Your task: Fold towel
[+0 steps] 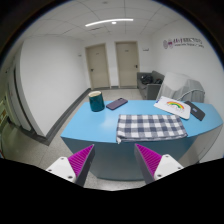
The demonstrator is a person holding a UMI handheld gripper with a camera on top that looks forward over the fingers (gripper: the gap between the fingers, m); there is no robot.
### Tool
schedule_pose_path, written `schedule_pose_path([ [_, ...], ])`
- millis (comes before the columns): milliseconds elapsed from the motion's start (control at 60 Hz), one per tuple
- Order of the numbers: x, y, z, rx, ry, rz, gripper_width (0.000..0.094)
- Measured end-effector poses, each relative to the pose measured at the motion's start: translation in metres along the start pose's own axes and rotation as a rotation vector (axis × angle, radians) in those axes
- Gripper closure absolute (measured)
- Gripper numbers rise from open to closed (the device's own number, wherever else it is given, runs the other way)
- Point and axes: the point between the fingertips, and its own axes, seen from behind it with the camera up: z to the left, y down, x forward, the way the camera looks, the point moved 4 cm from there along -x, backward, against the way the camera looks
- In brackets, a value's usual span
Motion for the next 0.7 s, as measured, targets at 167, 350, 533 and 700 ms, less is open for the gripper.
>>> schedule_pose_path([
  [167,0.062,-0.012,0.000,-0.008,-0.017,0.024,0.0111],
  [350,0.152,-0.016,-0.013,-0.098,-0.009,0.073,0.0172],
  [533,0.240,-0.010,-0.034,-0.145,0.001,0.130,0.0342],
  [700,0.252,-0.011,-0.047,-0.216,0.013,0.114,0.0640],
])
